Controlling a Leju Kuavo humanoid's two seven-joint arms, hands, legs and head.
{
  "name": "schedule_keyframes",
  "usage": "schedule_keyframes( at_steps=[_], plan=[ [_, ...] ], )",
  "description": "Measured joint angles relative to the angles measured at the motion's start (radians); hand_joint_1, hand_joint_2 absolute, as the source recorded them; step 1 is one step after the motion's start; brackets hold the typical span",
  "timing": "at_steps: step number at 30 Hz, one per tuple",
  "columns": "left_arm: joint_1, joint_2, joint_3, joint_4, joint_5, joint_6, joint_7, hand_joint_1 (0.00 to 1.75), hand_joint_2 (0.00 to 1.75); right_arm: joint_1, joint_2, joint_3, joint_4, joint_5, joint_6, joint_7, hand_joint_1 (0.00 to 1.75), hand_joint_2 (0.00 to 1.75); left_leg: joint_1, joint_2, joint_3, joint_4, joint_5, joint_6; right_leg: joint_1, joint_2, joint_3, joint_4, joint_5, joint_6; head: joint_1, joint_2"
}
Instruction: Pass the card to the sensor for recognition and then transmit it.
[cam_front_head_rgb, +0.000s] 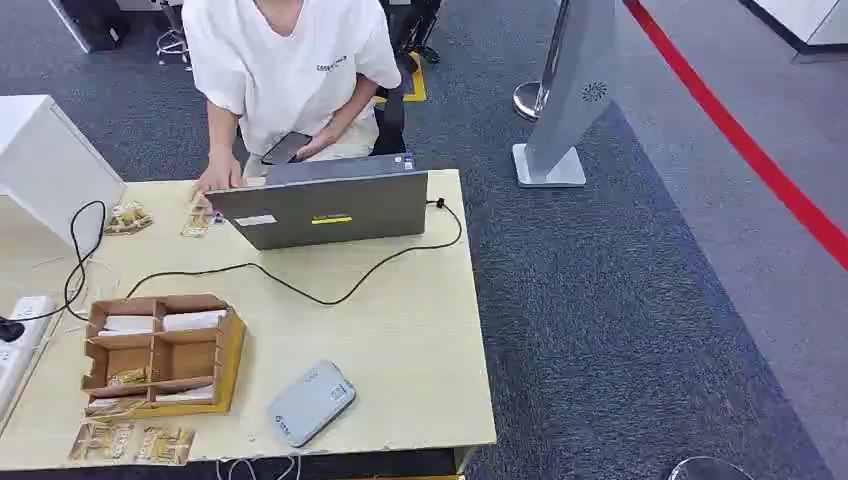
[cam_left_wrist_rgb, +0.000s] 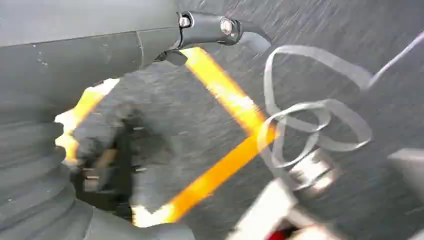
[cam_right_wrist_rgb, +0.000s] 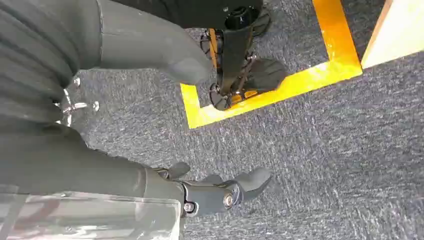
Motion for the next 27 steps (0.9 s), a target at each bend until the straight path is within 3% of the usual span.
schedule_keyframes(
  at_steps=[3,8,11,16,22,24,27],
  plan=[
    [0.001,-0.016,0.062,-0.040,0.004,0.006,-0.017,0.00,1.75,0.000,0.000,0.000,0.003,-0.005,-0.005,0.000,0.00,1.75,0.000,0.000,0.000,0.000,0.000,0.000,0.000,0.000,0.000,0.000,0.000,0.000,0.000,0.000],
    [0.003,-0.031,0.104,-0.071,-0.007,0.006,-0.020,0.00,1.75,0.000,0.000,0.000,0.003,-0.005,-0.006,0.000,0.00,1.75,0.000,0.000,0.000,0.000,0.000,0.000,0.000,0.000,0.000,0.000,0.000,0.000,0.000,0.000],
    [0.012,-0.057,0.149,-0.181,-0.047,-0.024,-0.025,0.00,1.75,0.000,0.000,0.009,0.005,0.031,0.001,0.010,0.00,1.75,0.000,0.000,0.000,0.000,0.000,0.000,0.000,0.000,0.000,0.000,0.000,0.000,0.000,0.000],
    [-0.036,-0.030,0.336,-0.339,-0.016,-0.231,-0.028,0.00,1.75,-0.010,-0.013,0.066,0.008,0.085,0.032,0.044,0.00,1.75,0.001,0.001,0.000,0.000,0.001,-0.002,0.002,0.000,-0.001,0.001,0.001,-0.002,-0.001,0.000],
    [-0.069,-0.026,0.510,-0.559,-0.047,-0.482,-0.028,0.00,1.75,-0.015,-0.018,0.099,0.011,0.077,0.010,0.051,0.00,1.75,0.002,0.000,0.000,0.000,0.002,-0.003,0.002,0.000,-0.001,0.002,0.000,-0.004,0.000,0.000],
    [-0.090,-0.037,0.573,-0.647,-0.068,-0.537,-0.028,0.00,1.75,-0.017,-0.018,0.106,0.011,0.077,0.004,0.052,0.00,1.75,0.002,0.001,-0.001,0.000,0.002,-0.003,0.002,0.000,-0.001,0.002,0.000,-0.004,0.001,0.000],
    [-0.116,-0.062,0.646,-0.810,-0.053,-0.566,-0.028,0.00,1.75,-0.018,-0.018,0.115,0.011,0.078,-0.003,0.065,0.00,1.75,0.002,0.001,0.000,0.000,0.002,-0.003,0.002,0.001,-0.002,0.002,0.000,-0.004,0.000,0.000]
  ],
)
